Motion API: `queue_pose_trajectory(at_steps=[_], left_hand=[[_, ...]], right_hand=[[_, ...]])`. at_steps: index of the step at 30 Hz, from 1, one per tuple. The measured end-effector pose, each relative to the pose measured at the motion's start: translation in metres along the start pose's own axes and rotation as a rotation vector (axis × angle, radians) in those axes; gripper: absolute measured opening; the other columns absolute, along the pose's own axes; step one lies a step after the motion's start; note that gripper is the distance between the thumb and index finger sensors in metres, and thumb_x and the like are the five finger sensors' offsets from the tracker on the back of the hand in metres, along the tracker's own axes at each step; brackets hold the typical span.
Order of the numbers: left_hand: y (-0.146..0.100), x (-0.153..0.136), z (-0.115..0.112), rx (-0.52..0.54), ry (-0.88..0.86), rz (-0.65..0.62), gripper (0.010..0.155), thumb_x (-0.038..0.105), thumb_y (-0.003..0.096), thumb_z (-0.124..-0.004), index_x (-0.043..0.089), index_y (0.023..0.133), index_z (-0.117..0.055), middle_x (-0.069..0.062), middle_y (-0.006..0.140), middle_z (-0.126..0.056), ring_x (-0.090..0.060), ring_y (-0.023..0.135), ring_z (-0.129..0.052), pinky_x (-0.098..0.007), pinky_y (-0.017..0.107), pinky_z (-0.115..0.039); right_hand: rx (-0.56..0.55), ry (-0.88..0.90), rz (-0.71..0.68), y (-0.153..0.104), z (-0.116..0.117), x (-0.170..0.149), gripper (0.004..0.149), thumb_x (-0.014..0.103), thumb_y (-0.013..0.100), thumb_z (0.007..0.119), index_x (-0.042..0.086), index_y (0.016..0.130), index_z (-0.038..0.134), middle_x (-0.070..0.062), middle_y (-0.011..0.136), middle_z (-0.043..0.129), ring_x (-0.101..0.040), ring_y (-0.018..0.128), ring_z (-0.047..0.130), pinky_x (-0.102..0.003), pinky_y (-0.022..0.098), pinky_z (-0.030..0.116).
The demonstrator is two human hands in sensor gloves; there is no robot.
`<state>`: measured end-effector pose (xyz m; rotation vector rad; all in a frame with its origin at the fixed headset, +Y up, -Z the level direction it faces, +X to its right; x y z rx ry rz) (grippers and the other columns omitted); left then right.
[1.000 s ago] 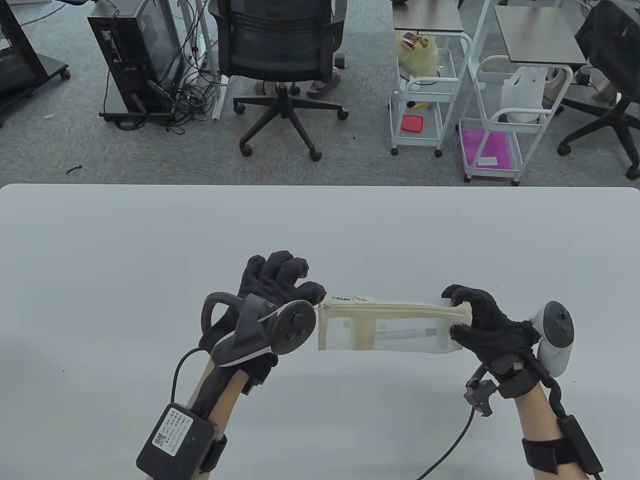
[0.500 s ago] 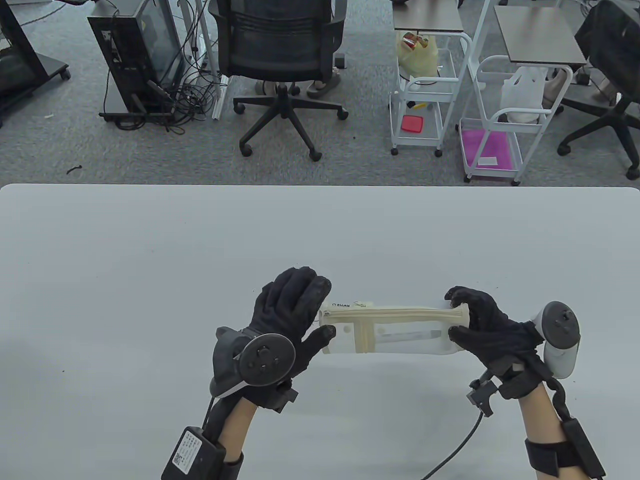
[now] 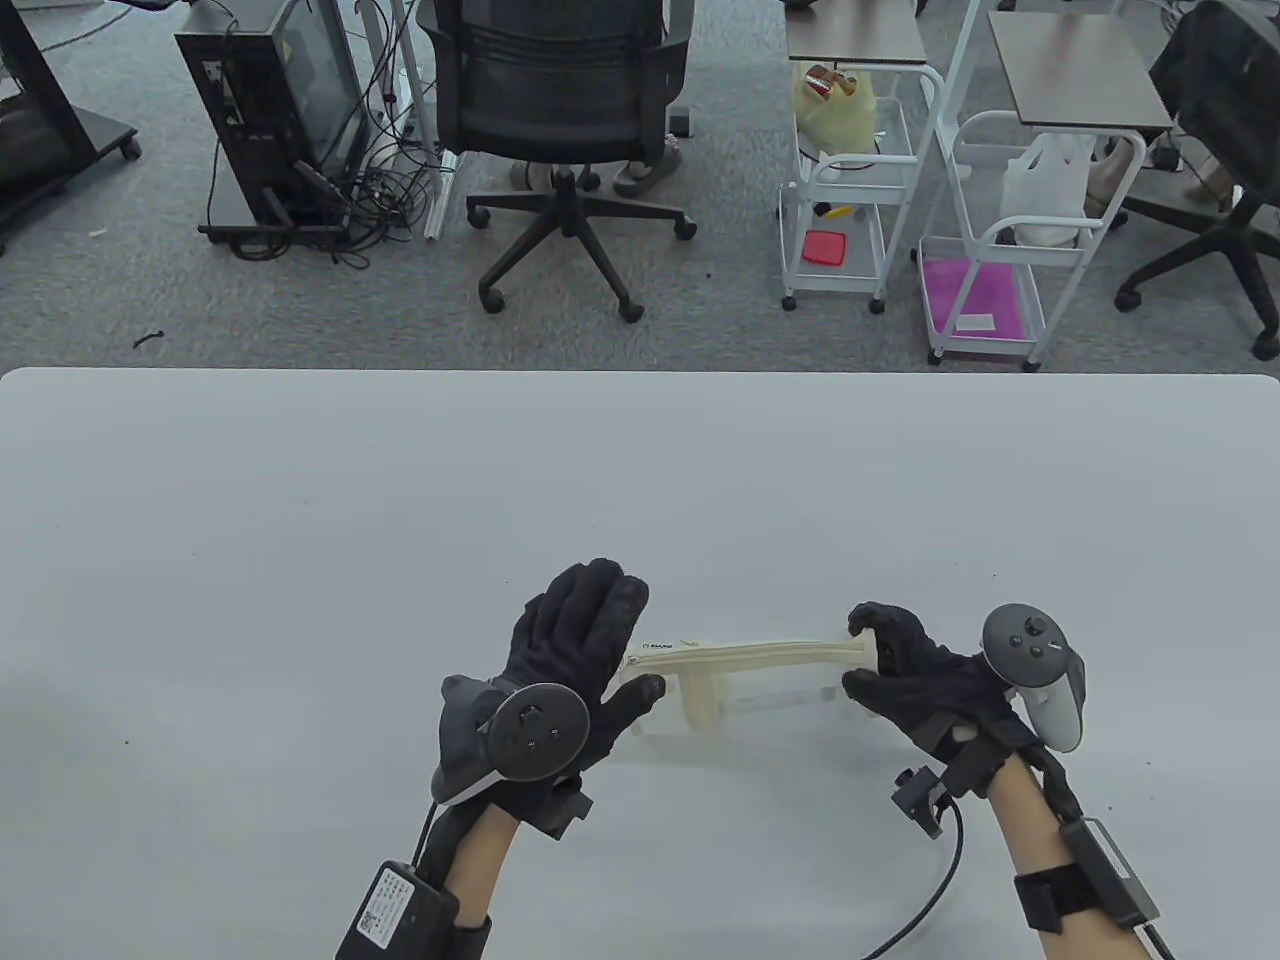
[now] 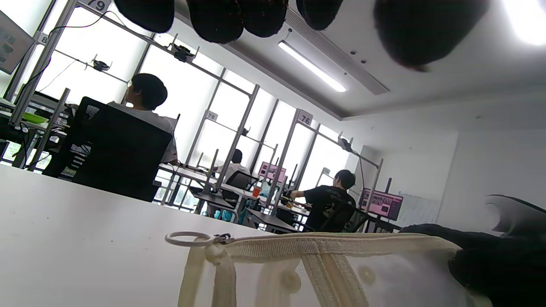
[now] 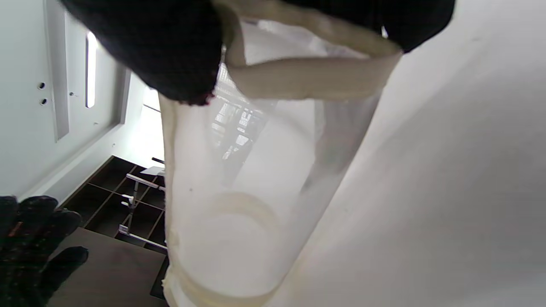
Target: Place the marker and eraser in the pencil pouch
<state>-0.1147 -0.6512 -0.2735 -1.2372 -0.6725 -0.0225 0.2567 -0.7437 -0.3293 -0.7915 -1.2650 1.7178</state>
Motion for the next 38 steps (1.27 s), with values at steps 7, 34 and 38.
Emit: queue_pose_trajectory(at_steps=[7, 34, 38], left_hand=[[0.0, -0.01, -0.008, -0.027, 0.004, 0.031, 0.081, 0.059, 0.047, -0.067, 0.028, 0.116, -0.04, -0.012, 0.126, -0.043, -0.04, 0.115, -0.053, -0.065, 0.079, -0.053], [-0.009, 0.005, 0.003, 0.116, 0.086, -0.038, 0.083, 0.059, 0.0473, -0.066, 0.027, 0.117, -0.033, -0.011, 0.128, -0.035, -0.041, 0.118, -0.042, -0.065, 0.08, -0.047], [-0.01, 0.01, 0.004, 0.129, 0.082, -0.052, 0.084, 0.06, 0.0471, -0.066, 0.027, 0.117, -0.032, -0.011, 0.128, -0.035, -0.041, 0.118, -0.042, -0.065, 0.08, -0.047]], right_hand=[[0.02, -0.14, 0.111, 0.003, 0.004, -0.003, 0.075, 0.034, 0.04, 0.087, 0.015, 0.103, 0.051, -0.021, 0.109, 0.046, -0.055, 0.097, 0.062, -0.063, 0.065, 0.059], [-0.411, -0.468, -0.349, -0.065, -0.041, 0.092, 0.093, 0.052, 0.037, 0.081, 0.026, 0.109, 0.028, -0.007, 0.115, 0.019, -0.045, 0.11, 0.024, -0.063, 0.074, 0.032], [-0.401, -0.53, -0.373, -0.063, -0.033, 0.094, 0.092, 0.052, 0.037, 0.081, 0.027, 0.108, 0.027, -0.007, 0.115, 0.02, -0.045, 0.11, 0.024, -0.062, 0.074, 0.033]])
Point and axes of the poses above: the tracker on the back of each hand, its own x axis roughly to the thumb side, its own y axis roughly from the wrist to the fingertips, z = x × y, the point moved 1 cm from there along y, roughly from the wrist to the fingertips
